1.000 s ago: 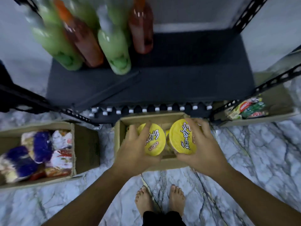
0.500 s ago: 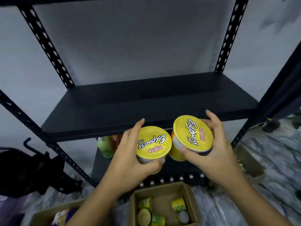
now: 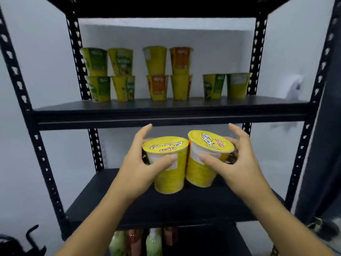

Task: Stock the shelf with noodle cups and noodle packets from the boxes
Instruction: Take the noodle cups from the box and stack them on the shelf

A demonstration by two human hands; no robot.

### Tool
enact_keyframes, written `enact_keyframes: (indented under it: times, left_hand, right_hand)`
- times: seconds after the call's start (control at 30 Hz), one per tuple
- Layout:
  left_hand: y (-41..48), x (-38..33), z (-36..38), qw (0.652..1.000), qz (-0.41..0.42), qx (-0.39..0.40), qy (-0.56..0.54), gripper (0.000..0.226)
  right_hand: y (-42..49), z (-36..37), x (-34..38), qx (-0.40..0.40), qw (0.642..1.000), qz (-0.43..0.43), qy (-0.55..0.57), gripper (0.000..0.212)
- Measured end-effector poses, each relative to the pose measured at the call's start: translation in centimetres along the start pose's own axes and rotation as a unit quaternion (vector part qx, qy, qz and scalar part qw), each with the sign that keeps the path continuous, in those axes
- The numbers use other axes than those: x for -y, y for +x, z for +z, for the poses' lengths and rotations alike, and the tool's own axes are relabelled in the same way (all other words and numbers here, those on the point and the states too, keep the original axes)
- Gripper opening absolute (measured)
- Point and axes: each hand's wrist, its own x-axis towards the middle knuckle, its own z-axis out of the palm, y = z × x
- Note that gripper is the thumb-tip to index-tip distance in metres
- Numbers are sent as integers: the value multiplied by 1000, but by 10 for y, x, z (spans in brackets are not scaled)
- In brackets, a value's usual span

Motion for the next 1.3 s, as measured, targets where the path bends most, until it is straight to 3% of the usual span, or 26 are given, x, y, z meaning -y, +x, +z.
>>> enact_keyframes:
  times: [0.2, 0.53, 0.8, 1.0, 1.2, 1.3]
  left_hand:
    - [68, -47, -16, 997, 37, -37, -56, 93]
    - [161, -83, -36, 989, 23, -31, -142, 101]
    - [201, -69, -21, 994, 2, -48, -96, 101]
    - [209, -62, -11, 998, 0, -36, -49, 86]
    - [207, -52, -11, 1000, 1, 16, 26, 122]
    - [212, -49, -9, 999, -2, 26, 24, 119]
  right_hand:
    - [66, -3, 61, -2, 999, -44, 30, 106]
    - [147, -5, 107, 26, 997, -66, 21, 99]
    - [186, -1, 99, 7, 998, -31, -50, 99]
    - [199, 0, 90, -3, 995, -26, -94, 89]
    - [204, -2, 73, 33, 993, -23, -115, 101]
    - [204, -4, 62, 44, 991, -28, -126, 110]
